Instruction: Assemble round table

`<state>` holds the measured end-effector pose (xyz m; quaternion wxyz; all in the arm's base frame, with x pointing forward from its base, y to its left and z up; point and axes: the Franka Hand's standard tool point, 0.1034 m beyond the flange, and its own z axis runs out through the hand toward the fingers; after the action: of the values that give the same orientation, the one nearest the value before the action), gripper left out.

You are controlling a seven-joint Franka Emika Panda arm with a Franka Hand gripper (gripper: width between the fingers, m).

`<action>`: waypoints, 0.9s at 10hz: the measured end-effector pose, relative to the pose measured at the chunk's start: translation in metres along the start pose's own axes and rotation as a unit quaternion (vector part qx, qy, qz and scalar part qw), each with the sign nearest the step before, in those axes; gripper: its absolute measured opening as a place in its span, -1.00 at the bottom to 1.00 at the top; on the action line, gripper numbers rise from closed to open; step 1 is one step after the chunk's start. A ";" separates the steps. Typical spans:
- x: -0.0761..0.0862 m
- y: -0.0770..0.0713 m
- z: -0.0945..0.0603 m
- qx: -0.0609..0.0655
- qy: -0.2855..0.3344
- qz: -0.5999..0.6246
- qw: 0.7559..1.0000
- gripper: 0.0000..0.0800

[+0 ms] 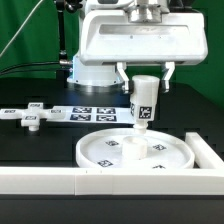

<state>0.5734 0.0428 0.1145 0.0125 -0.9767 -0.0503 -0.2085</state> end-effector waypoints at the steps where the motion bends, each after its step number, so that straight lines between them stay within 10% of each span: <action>1: -0.003 0.000 0.002 0.000 -0.002 -0.001 1.000 0.02; 9: -0.015 0.002 0.017 0.000 -0.016 -0.006 1.000 0.02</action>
Offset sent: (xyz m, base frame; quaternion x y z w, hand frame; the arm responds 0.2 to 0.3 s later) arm 0.0070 0.0009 -0.0064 0.0027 -0.0005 -0.0047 1.0000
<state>0.5674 0.0399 0.0926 0.0100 -0.9796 -0.0566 -0.1925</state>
